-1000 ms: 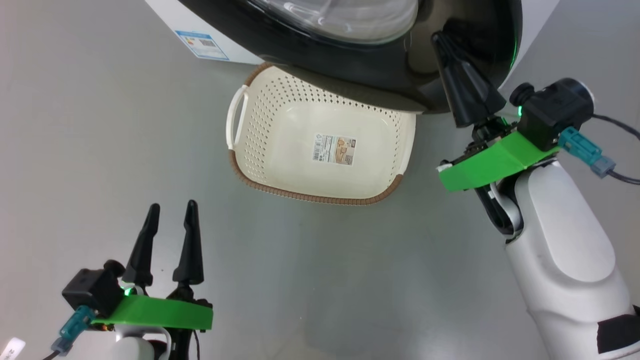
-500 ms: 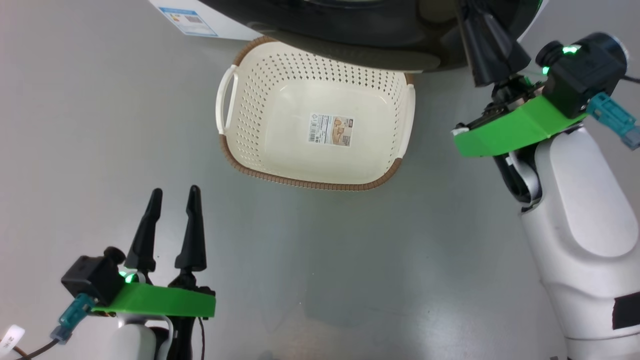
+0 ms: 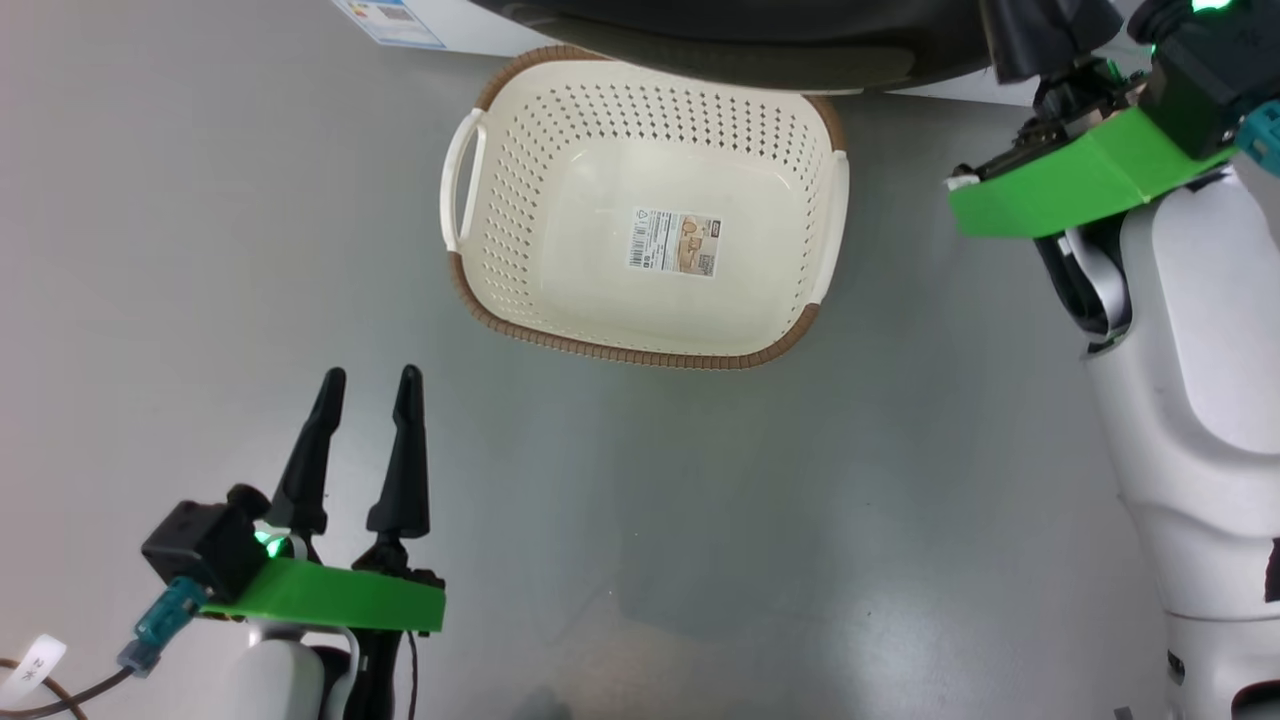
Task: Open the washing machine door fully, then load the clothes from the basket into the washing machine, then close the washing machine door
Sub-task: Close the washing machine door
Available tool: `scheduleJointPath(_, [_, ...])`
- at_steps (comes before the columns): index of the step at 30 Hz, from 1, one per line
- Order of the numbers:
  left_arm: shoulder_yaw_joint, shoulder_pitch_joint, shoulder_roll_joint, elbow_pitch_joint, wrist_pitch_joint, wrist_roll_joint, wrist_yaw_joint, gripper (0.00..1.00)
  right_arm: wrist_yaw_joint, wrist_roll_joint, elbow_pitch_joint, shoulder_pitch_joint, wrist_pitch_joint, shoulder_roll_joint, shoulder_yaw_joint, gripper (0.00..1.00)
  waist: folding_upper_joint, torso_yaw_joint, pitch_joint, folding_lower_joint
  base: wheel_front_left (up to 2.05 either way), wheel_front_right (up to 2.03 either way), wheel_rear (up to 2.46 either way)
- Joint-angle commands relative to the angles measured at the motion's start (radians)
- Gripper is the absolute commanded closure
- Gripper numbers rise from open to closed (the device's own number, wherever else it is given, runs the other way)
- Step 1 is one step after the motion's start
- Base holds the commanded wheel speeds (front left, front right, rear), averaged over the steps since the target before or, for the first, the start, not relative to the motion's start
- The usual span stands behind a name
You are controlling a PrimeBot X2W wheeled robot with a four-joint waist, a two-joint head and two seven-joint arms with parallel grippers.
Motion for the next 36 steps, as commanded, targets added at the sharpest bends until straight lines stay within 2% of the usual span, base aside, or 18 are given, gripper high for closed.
scheduleJointPath(1, [0.032, -0.001, 0.021, -0.013, -0.008, 0.010, -0.005, 0.00, 0.001, -0.002, -0.022, -0.016, -0.005, 0.013, 0.012, 1.00, 0.0000, 0.001, 0.001, 0.0000, 0.00, 0.00, 0.00])
scheduleJointPath(13, [0.012, -0.005, 0.021, 0.007, -0.008, 0.047, -0.010, 0.00, 0.001, -0.042, 0.075, -0.123, -0.005, -0.049, -0.016, 1.00, 0.0000, 0.020, 0.004, 0.0000, 0.00, 0.00, 0.00])
scheduleJointPath(20, [-0.053, -0.048, 0.021, 0.024, -0.008, 0.075, -0.011, 0.00, 0.001, -0.085, 0.181, -0.190, -0.005, -0.080, -0.091, 1.00, 0.0000, 0.047, 0.000, 0.0000, 0.00, 0.00, 0.00])
scheduleJointPath(25, [-0.062, -0.071, 0.021, 0.021, -0.008, 0.072, -0.011, 0.00, 0.001, -0.104, 0.225, -0.214, -0.005, -0.087, -0.135, 1.00, 0.0000, 0.054, -0.007, 0.0000, 0.00, 0.00, 0.00])
scheduleJointPath(36, [-0.026, -0.064, 0.021, 0.027, -0.008, 0.068, -0.011, 0.00, 0.001, -0.061, 0.172, -0.108, -0.005, -0.060, -0.117, 1.00, 0.0000, 0.016, -0.075, 0.0000, 0.00, 0.00, 0.00])
